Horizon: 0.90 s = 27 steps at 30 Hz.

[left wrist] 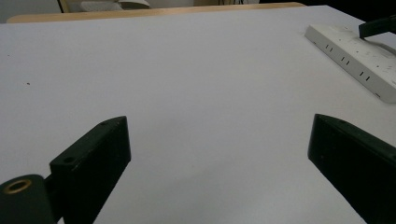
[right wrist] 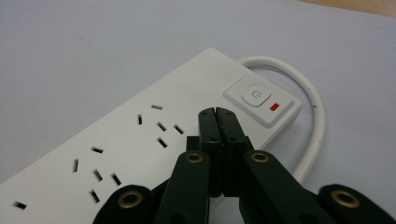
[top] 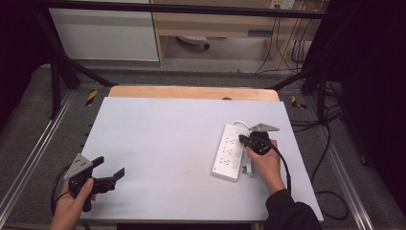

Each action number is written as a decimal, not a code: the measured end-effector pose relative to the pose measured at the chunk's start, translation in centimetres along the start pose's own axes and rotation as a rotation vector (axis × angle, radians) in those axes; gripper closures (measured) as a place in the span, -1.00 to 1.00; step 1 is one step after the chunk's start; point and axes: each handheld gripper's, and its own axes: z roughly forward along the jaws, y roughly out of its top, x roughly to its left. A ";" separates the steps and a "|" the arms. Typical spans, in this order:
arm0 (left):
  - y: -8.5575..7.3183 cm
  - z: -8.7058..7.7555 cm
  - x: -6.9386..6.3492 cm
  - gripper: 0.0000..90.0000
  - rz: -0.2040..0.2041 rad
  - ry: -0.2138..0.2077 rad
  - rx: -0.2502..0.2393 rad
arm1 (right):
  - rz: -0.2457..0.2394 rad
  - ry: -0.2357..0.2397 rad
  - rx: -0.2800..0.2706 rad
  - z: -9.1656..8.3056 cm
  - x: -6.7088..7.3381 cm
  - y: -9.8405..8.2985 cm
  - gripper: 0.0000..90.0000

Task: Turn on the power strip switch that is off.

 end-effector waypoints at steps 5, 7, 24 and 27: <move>0.0 0.0 0.0 -0.87 0.004 -0.001 0.001 | -0.002 0.000 -0.002 0.0 -0.1 0.0 1.00; 0.0 0.0 0.0 -0.87 0.003 0.002 0.002 | 0.006 0.002 -0.003 0.1 -0.1 0.0 1.00; -0.1 0.1 0.0 -0.87 0.003 0.001 0.009 | 0.000 -0.003 0.002 0.2 -0.1 -0.2 1.00; -0.1 0.1 0.0 -0.87 0.004 0.001 0.009 | 0.008 -0.002 0.000 0.2 -0.2 -0.2 1.00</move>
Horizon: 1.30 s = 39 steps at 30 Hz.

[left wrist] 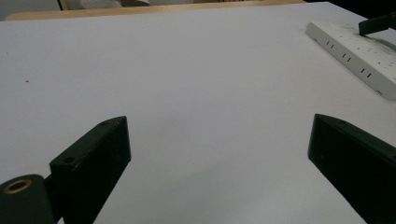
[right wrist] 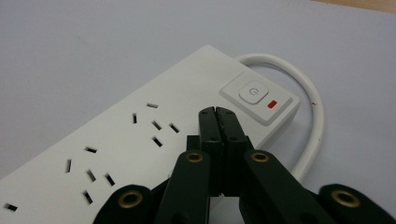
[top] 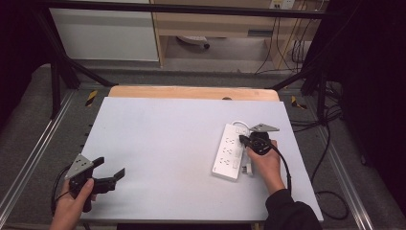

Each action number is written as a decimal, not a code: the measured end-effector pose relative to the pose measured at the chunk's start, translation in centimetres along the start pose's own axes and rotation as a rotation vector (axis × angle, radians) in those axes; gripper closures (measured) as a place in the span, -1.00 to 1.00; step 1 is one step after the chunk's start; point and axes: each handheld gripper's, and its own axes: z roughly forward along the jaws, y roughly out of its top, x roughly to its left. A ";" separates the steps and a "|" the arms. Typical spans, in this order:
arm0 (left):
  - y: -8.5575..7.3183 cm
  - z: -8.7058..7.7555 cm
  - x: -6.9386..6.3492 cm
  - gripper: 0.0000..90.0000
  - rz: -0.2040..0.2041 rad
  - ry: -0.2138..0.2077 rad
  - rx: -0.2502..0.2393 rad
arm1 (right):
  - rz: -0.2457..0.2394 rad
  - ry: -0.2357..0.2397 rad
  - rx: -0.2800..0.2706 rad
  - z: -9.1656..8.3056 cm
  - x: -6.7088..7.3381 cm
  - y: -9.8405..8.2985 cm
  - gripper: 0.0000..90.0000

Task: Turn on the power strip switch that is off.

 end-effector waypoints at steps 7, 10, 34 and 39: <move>0.0 0.0 0.0 -0.87 0.000 0.002 0.002 | -0.009 -0.003 -0.003 0.0 0.0 0.0 1.00; 0.0 0.0 0.0 -0.87 0.000 0.001 0.002 | -0.013 -0.005 -0.004 0.0 0.0 0.0 1.00; 0.0 0.0 0.0 -0.87 0.002 0.002 0.005 | -0.008 0.002 -0.033 -0.2 0.2 0.2 1.00; 0.0 0.1 0.0 -0.87 0.003 0.002 0.005 | 0.000 0.008 -0.048 -0.3 0.3 0.3 1.00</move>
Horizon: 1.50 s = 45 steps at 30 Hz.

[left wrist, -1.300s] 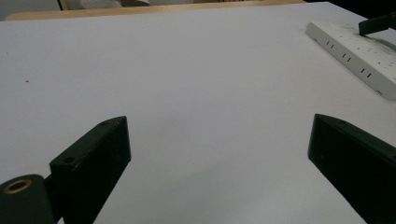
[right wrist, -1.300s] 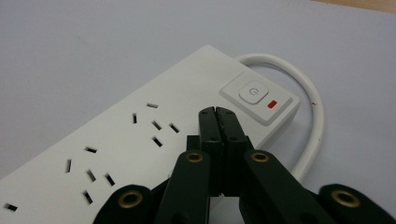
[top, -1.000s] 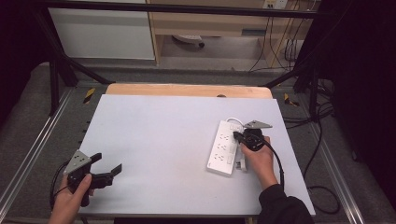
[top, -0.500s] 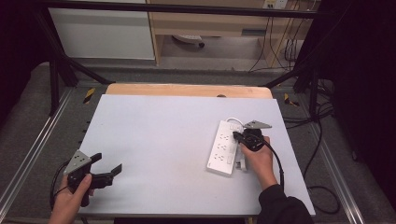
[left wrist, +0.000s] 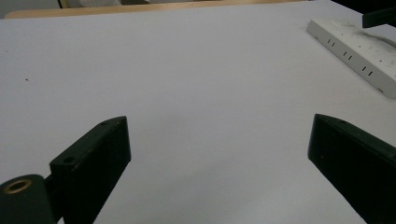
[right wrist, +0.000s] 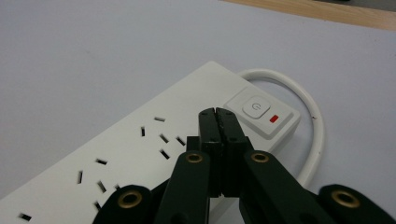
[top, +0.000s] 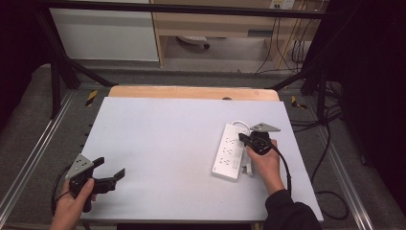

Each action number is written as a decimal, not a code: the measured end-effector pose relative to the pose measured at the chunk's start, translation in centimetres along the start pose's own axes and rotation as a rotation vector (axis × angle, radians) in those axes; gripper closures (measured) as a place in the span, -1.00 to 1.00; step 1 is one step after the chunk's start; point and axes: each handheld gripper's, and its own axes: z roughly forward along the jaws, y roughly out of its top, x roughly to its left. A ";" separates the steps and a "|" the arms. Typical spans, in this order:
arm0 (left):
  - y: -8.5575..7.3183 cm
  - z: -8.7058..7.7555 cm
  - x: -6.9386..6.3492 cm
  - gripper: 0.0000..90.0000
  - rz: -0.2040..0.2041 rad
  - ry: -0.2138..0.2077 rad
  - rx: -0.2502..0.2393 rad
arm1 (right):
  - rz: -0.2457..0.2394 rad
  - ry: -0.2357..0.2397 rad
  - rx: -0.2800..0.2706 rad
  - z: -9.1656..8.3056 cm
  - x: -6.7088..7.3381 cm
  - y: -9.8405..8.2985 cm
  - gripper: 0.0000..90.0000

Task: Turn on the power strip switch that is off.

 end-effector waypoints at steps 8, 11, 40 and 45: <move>0.0 0.0 0.0 -0.87 -0.002 -0.002 0.002 | 0.014 -0.003 -0.021 -0.2 -0.1 0.2 0.97; 0.0 0.0 0.0 -0.87 -0.002 -0.001 0.002 | 0.015 -0.004 -0.023 -0.3 -0.2 0.2 0.96; 0.0 -0.1 0.0 -0.87 -0.003 -0.002 -0.001 | 0.036 -0.007 -0.082 -1.1 -0.1 0.9 0.57; 0.0 -0.1 0.0 -0.87 -0.003 -0.002 -0.002 | 0.045 -0.011 -0.093 -1.3 -0.2 1.0 0.48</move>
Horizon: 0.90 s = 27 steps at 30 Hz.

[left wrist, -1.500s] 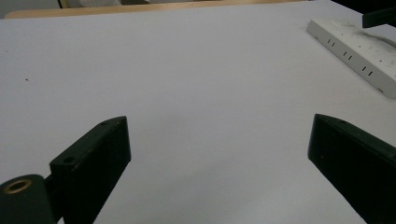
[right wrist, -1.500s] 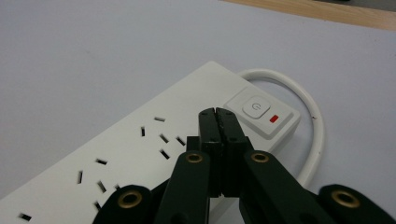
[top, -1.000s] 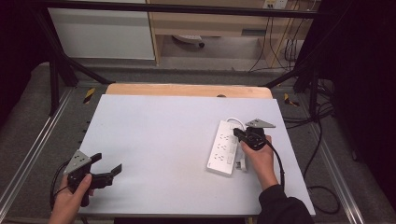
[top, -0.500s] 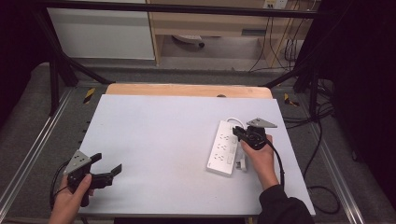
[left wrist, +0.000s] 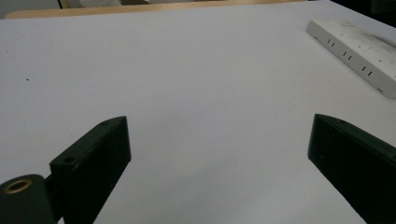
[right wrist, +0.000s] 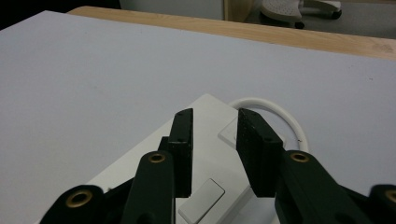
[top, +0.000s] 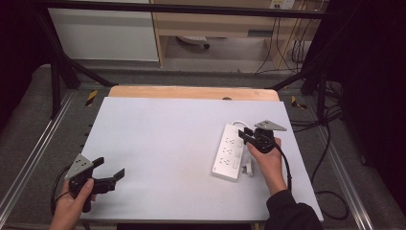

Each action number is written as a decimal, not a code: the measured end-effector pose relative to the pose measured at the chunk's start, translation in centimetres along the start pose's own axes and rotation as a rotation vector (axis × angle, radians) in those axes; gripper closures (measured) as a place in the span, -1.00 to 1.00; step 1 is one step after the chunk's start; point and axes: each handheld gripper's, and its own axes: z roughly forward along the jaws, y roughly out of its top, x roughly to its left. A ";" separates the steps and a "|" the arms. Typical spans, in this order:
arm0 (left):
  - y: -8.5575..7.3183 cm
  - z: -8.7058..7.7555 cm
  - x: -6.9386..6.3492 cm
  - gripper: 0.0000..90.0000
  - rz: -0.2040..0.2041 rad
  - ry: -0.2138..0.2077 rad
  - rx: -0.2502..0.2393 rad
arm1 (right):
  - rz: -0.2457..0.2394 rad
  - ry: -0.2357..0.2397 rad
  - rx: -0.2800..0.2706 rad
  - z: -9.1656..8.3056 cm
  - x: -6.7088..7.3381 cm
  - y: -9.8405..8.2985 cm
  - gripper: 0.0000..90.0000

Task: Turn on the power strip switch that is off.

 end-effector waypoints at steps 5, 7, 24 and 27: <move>0.0 0.0 0.0 -0.87 0.000 0.000 0.002 | 0.010 0.000 -0.011 -0.2 0.0 0.2 0.38; 0.0 0.0 0.0 -0.87 0.000 0.000 0.002 | 0.012 -0.002 -0.017 -0.3 0.0 0.3 0.30; 0.0 0.0 0.0 -0.87 0.000 0.001 0.003 | 0.035 -0.012 -0.038 -1.2 0.0 1.5 -0.10; 0.0 0.0 0.0 -0.87 0.001 0.000 0.004 | 0.039 -0.012 -0.040 -1.4 -0.1 1.6 -0.15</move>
